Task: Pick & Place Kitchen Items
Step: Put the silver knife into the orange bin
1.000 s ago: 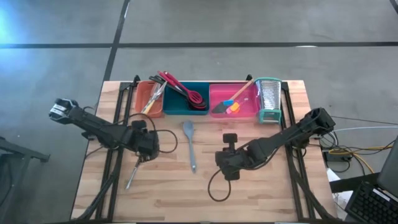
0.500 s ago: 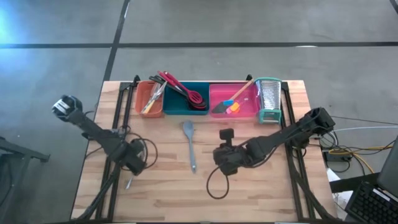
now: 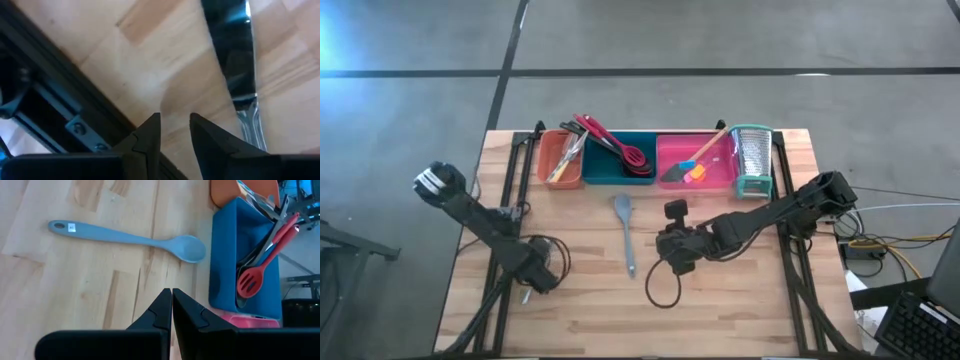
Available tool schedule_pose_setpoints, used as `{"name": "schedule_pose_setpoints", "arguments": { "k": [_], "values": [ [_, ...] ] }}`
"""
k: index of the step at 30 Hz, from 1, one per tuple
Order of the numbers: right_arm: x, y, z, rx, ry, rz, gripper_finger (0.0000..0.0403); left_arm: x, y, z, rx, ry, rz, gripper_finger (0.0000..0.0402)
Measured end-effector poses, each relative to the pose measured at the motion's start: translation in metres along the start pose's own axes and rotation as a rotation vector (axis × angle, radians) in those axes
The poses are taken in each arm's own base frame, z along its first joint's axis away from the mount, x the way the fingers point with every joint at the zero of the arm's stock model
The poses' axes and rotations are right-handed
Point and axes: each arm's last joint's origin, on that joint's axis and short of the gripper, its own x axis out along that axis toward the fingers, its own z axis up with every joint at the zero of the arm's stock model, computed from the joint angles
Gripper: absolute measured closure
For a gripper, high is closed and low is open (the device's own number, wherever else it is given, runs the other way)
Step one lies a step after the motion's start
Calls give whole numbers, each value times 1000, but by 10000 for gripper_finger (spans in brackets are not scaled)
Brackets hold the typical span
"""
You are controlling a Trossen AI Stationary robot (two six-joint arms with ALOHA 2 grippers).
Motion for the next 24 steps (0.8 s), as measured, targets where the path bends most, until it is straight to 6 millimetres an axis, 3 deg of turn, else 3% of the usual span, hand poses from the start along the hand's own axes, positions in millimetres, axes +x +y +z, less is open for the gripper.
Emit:
{"name": "schedule_pose_setpoints", "arguments": {
  "k": [5,12,24],
  "values": [
    [0,0,0,2,-3,3,394,8,-11,5,54,9,31,315],
    [0,0,0,24,-4,4,394,-2,-27,19,124,-5,-2,340],
    [0,1,0,38,-5,7,394,-21,-51,67,257,-258,-122,344]
  ]
}}
